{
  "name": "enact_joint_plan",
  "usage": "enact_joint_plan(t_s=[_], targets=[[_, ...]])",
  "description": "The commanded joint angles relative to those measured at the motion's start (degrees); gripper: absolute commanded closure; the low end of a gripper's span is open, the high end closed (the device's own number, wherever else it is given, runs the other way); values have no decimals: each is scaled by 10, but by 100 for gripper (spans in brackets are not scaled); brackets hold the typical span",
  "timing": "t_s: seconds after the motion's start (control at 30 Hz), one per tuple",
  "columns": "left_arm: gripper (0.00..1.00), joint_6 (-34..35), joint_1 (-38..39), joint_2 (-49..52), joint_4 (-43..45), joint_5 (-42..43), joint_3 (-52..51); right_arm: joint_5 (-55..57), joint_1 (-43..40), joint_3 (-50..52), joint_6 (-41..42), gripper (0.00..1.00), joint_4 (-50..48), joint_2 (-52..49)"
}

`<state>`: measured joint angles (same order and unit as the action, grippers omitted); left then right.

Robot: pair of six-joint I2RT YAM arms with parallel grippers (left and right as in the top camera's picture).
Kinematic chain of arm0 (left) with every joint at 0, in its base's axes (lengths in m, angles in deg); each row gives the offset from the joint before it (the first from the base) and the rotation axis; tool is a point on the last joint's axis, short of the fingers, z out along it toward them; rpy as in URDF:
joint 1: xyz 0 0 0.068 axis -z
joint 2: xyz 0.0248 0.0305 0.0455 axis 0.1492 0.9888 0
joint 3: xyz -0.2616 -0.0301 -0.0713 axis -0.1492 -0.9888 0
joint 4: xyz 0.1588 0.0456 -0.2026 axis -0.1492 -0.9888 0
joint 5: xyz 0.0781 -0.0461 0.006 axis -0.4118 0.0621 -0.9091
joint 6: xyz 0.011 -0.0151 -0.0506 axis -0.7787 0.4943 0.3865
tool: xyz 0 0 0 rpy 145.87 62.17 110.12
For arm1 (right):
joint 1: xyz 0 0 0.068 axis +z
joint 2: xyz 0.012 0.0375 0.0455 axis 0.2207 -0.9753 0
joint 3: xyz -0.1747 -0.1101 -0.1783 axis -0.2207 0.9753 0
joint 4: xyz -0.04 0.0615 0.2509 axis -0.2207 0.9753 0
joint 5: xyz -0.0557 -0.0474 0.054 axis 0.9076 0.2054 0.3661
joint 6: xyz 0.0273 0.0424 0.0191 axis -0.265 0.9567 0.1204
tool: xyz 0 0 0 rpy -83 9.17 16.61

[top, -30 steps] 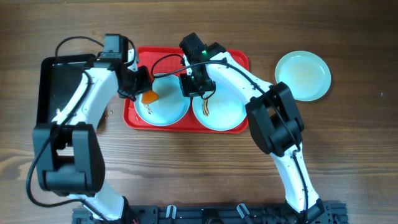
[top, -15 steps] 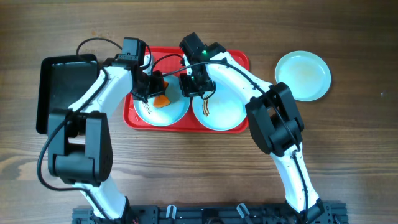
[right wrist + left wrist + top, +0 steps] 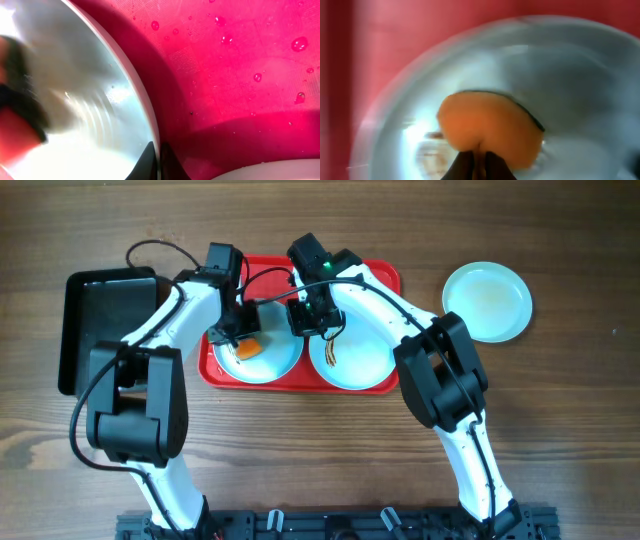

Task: Clean dirty plates on tray and stack at the side

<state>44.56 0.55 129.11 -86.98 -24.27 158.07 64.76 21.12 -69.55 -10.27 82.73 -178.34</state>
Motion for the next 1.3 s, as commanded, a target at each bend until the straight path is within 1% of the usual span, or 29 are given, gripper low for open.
enact_joint_plan(t_s=[0.0, 0.07, 0.13, 0.2, 0.27, 0.43, 0.7, 0.83, 0.97, 1.03, 1.2, 1.27], targets=[[96, 51, -11, 34, -15, -260, -20, 0, -3, -3, 4, 96, 1, -7], [96, 51, -11, 26, -21, -266, -12, 0, -3, -3, 4, 96, 1, -7], [96, 69, -9, 12, -32, -266, 0, 0, -3, -3, 3, 96, 1, -7], [96, 76, -4, -10, -37, -247, 14, 0, -3, -3, 4, 96, 1, -7], [96, 76, 1, -37, -35, -208, 23, 0, -3, -3, 4, 96, 1, -7], [96, 76, 5, -85, -8, -72, 23, 0, -3, -3, 4, 96, 1, -7], [96, 76, 12, -63, -3, 67, 3, -1, -3, -3, 4, 96, 3, -7], [96, 76, 22, -47, -2, 94, -16, -1, -3, -3, 4, 96, 4, -7], [96, 73, 33, -32, 0, 94, -38, -1, -3, -3, 4, 96, 4, -7], [96, 74, 37, -28, 0, 74, -52, -1, -3, -3, 4, 96, 4, -7], [96, 74, 37, -28, 0, -39, -75, 0, -3, -3, 3, 96, 7, -7], [96, 74, 37, -28, -5, -133, -76, 0, -3, -3, 3, 96, 10, -7]])
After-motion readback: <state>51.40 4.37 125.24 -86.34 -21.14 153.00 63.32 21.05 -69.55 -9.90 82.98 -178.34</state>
